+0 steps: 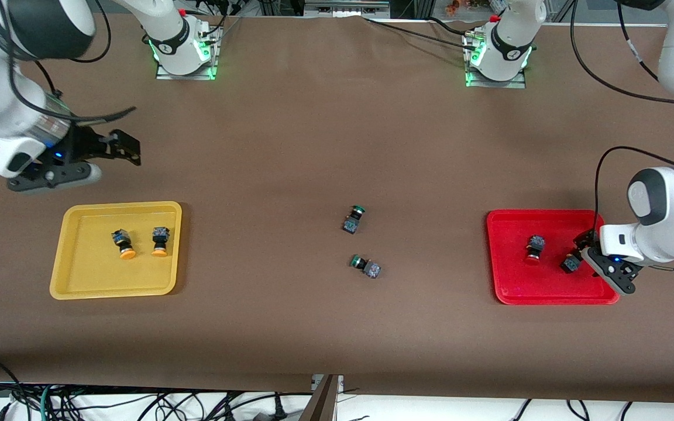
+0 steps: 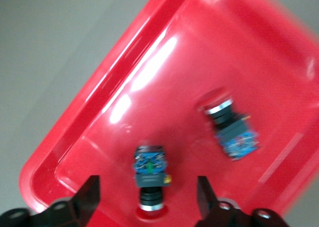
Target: Place red and yellow buttons in trays
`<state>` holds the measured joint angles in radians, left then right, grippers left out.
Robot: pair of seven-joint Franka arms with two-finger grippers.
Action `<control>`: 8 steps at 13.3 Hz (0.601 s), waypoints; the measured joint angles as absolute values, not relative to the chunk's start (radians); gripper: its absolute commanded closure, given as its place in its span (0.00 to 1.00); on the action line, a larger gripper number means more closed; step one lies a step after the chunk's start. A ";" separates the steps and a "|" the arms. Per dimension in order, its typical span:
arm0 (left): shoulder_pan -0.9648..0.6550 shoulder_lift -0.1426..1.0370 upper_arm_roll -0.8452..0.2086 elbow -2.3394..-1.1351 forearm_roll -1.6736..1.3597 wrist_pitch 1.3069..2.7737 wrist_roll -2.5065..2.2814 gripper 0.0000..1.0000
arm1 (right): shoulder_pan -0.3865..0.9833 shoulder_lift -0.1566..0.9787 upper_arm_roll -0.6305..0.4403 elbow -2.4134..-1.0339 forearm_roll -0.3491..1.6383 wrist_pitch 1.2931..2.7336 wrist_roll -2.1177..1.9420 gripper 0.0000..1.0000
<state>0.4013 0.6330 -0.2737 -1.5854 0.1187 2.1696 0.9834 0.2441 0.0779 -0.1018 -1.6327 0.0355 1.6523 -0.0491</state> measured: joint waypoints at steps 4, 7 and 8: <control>0.398 0.527 -0.344 -1.459 0.071 1.872 0.876 0.00 | 0.162 0.020 -0.035 -1.641 0.003 1.630 -0.049 0.00; 0.398 0.515 -0.386 -1.337 0.071 1.711 0.701 0.00 | 0.162 0.008 -0.027 -1.641 -0.001 1.630 -0.049 0.00; 0.397 0.508 -0.406 -1.309 0.071 1.686 0.638 0.00 | 0.162 0.008 -0.025 -1.641 -0.001 1.631 -0.049 0.00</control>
<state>0.3975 0.5083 -0.4056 -1.3095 0.0709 1.6864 0.6385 0.1615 0.0079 -0.0255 -1.6408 -0.0015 1.6313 -0.0491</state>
